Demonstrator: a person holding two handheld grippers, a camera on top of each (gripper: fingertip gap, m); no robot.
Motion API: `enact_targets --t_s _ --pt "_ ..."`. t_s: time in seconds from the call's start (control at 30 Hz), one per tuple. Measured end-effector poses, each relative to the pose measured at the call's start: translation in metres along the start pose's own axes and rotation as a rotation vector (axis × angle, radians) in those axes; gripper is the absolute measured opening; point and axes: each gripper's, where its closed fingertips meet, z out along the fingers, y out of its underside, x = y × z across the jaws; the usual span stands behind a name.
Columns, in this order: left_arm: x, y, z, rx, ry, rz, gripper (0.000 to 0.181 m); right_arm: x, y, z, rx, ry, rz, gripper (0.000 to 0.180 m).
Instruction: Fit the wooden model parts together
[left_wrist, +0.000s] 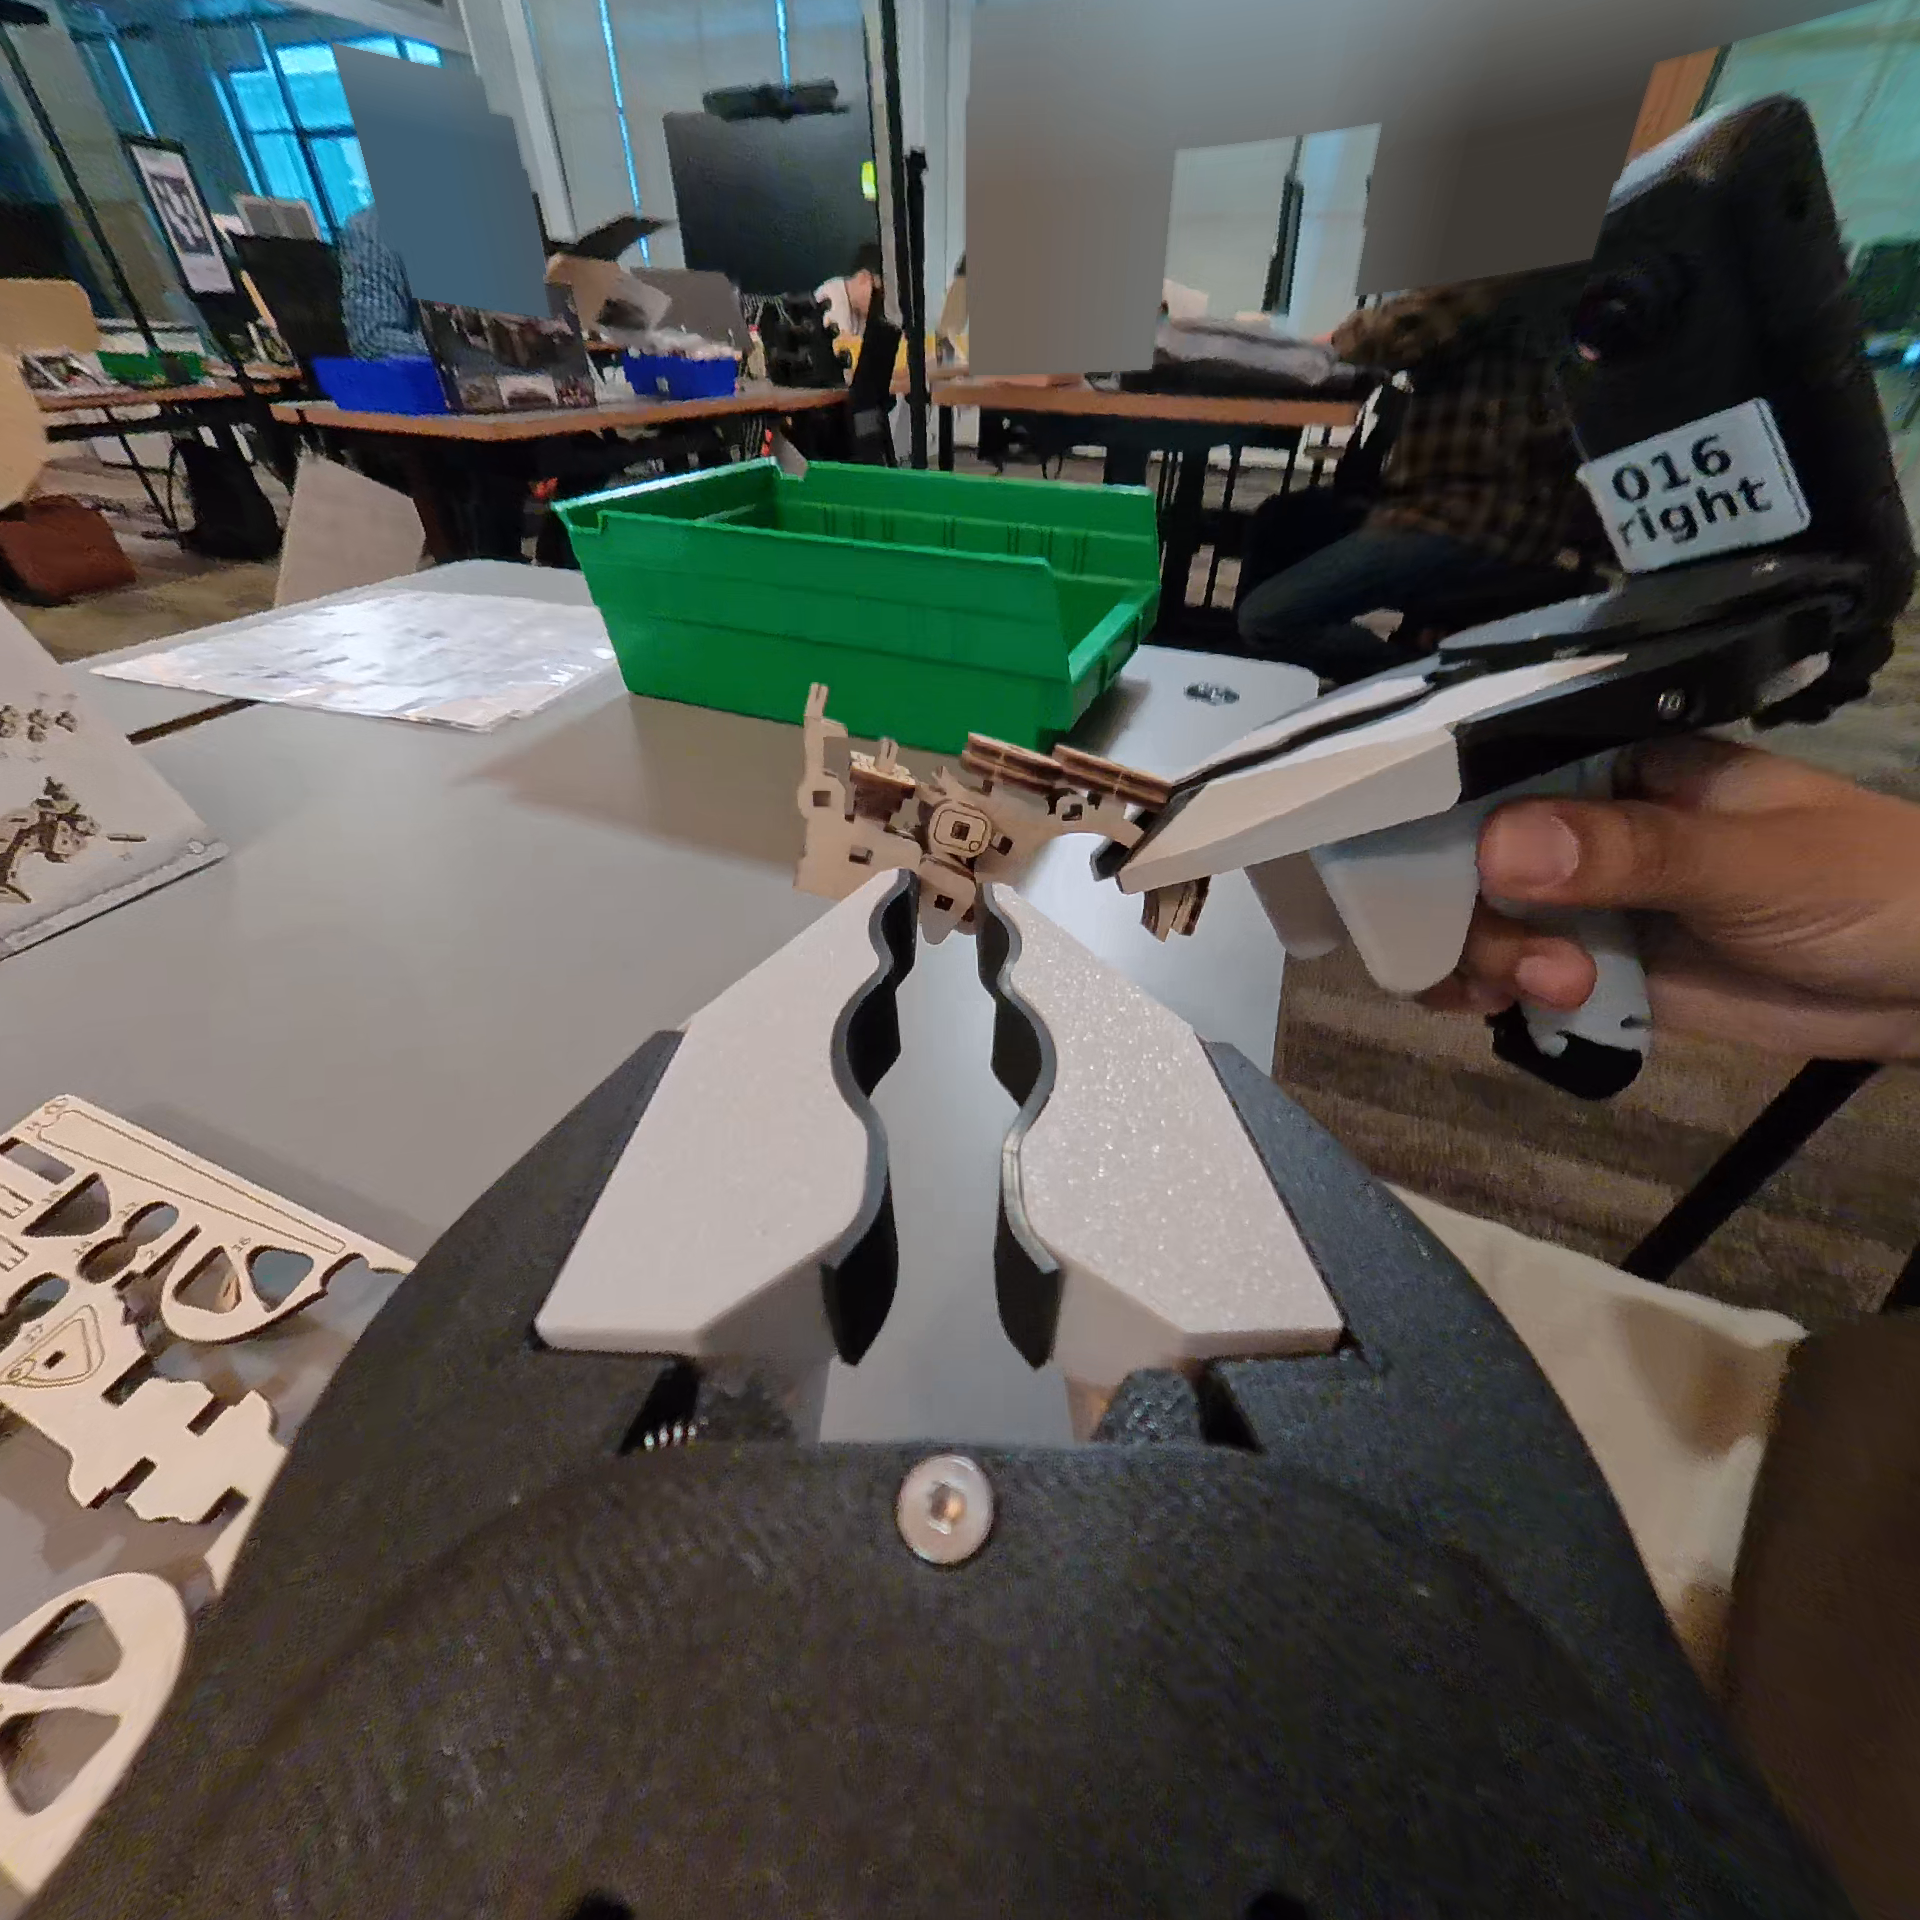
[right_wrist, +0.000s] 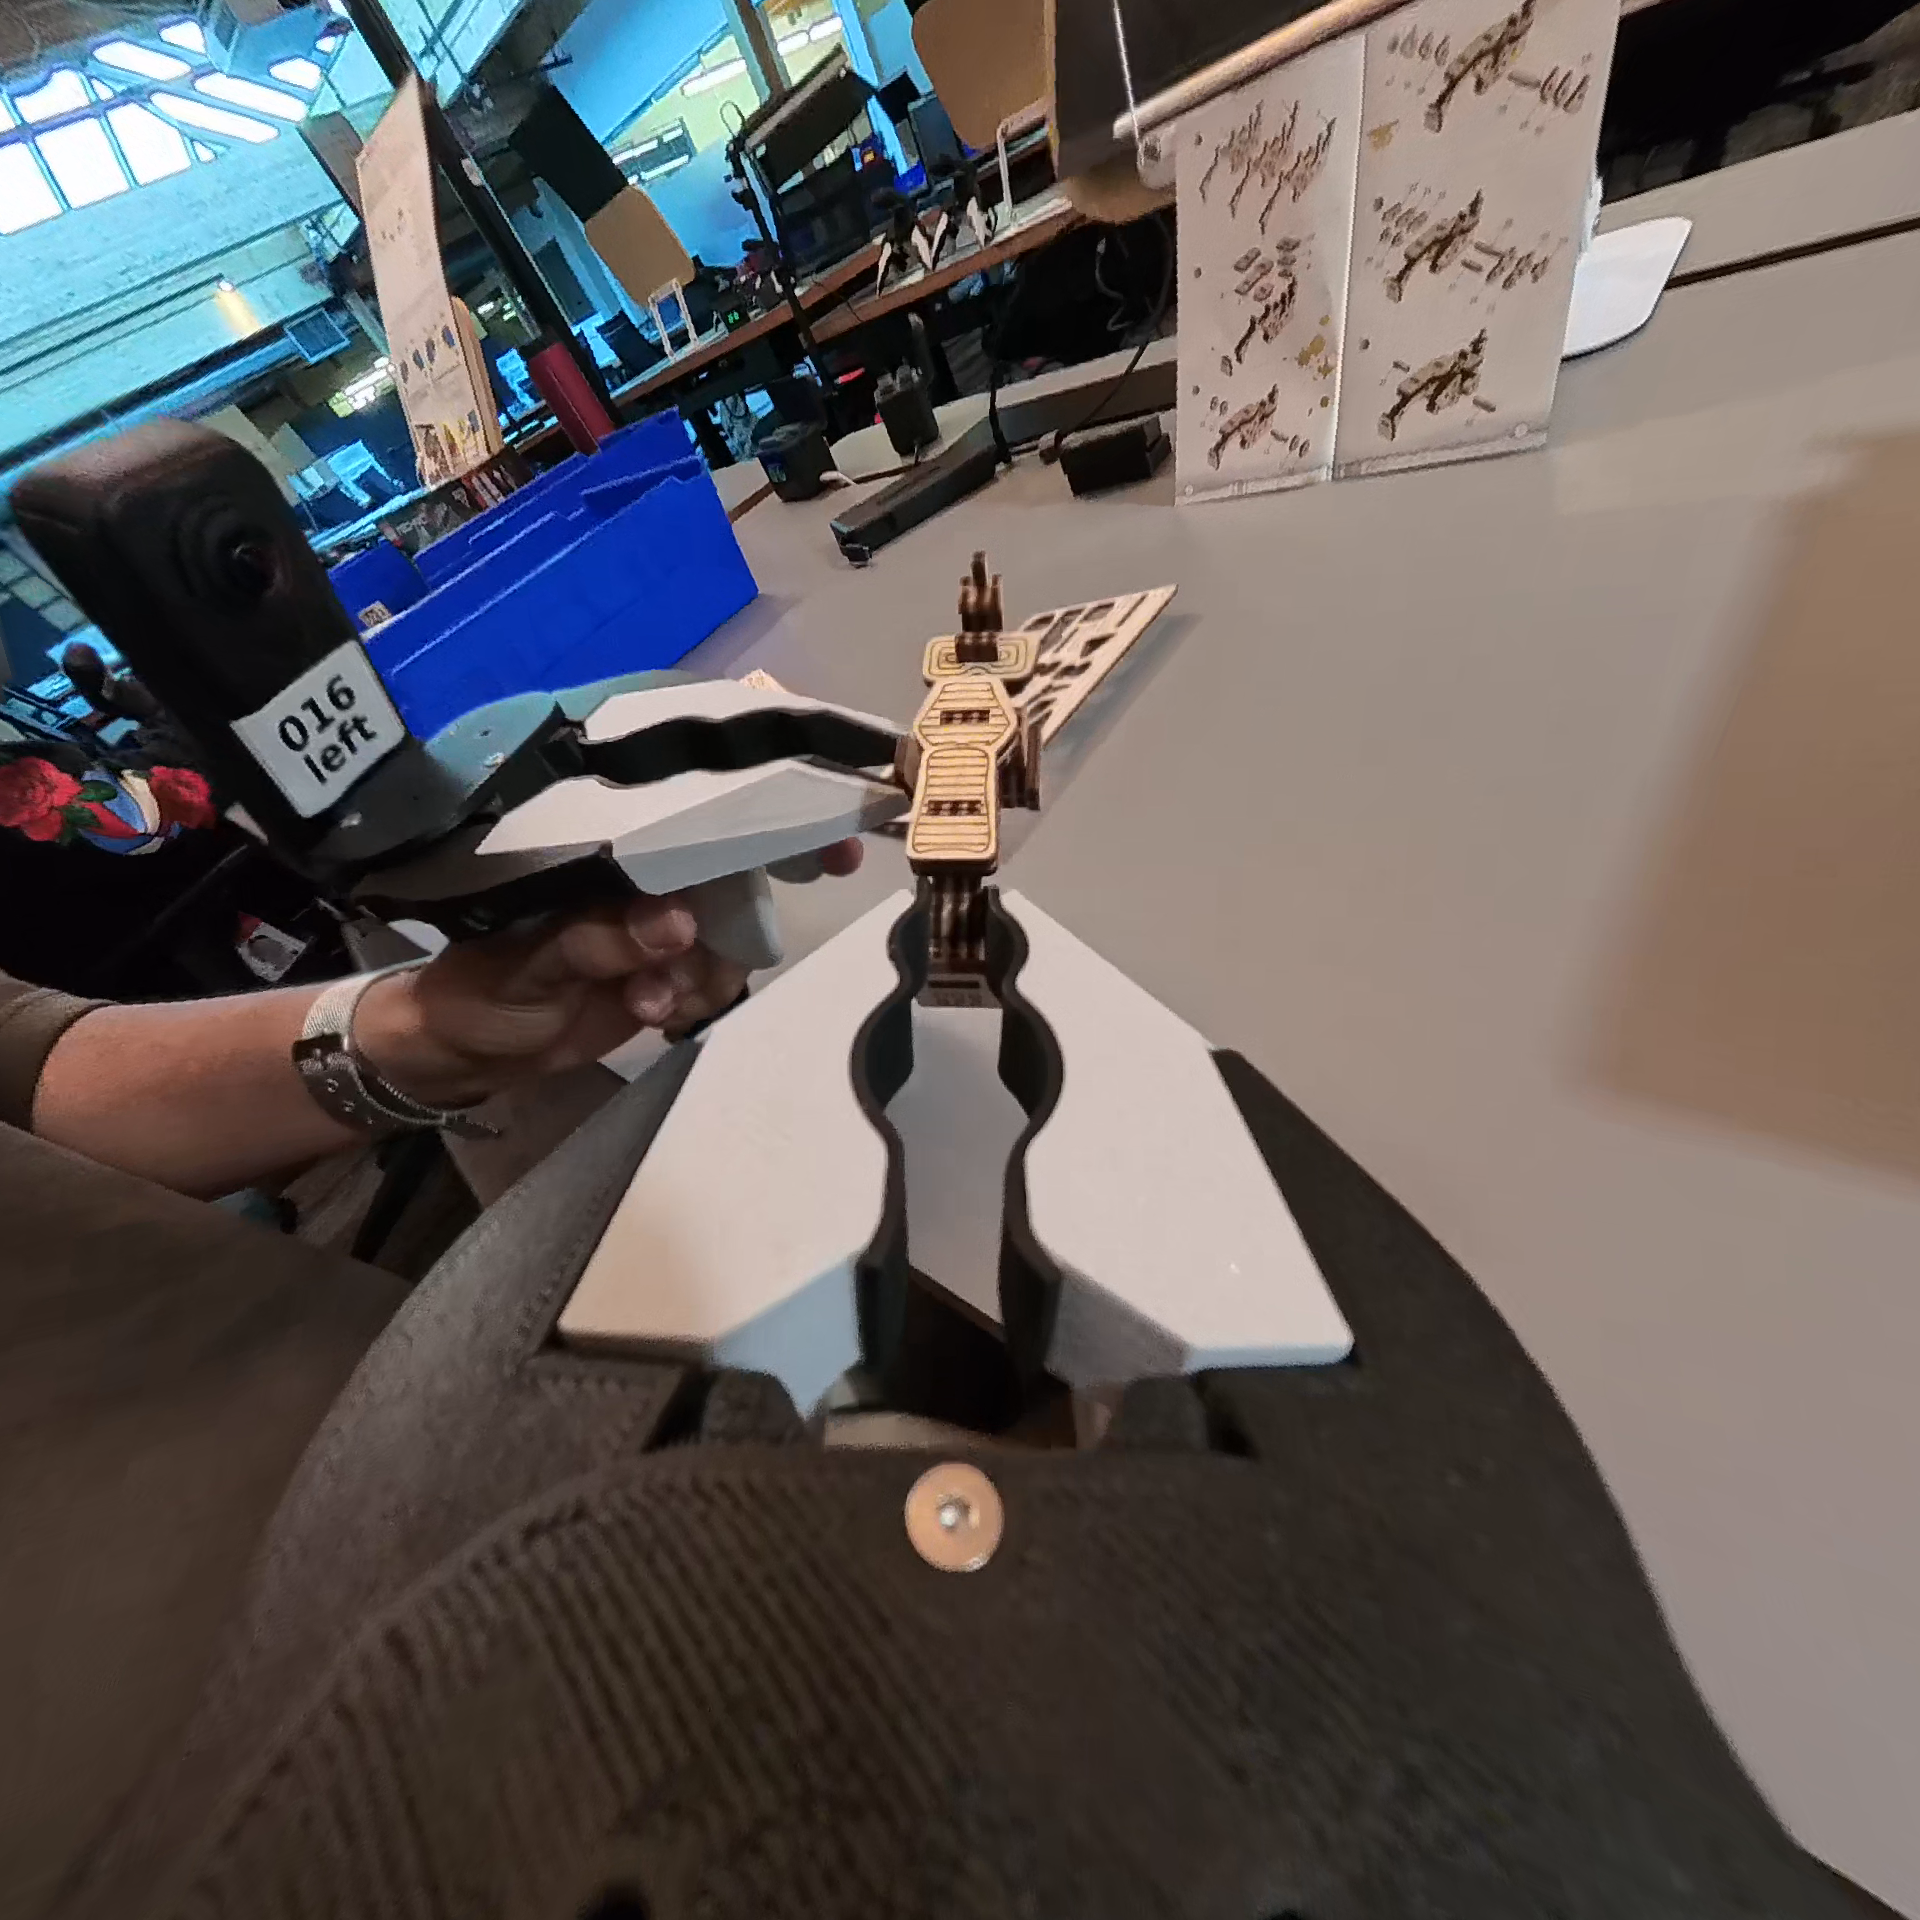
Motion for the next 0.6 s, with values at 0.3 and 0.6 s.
enact_targets --t_s 0.3,0.6 --pt "0.006 -0.030 -0.013 0.215 0.002 0.021 0.008 -0.020 -0.021 -0.006 0.111 0.043 -0.159 0.008" --pt "0.011 -0.044 -0.021 0.322 0.022 0.031 0.008 -0.034 -0.030 -0.011 0.160 0.078 -0.264 0.008"
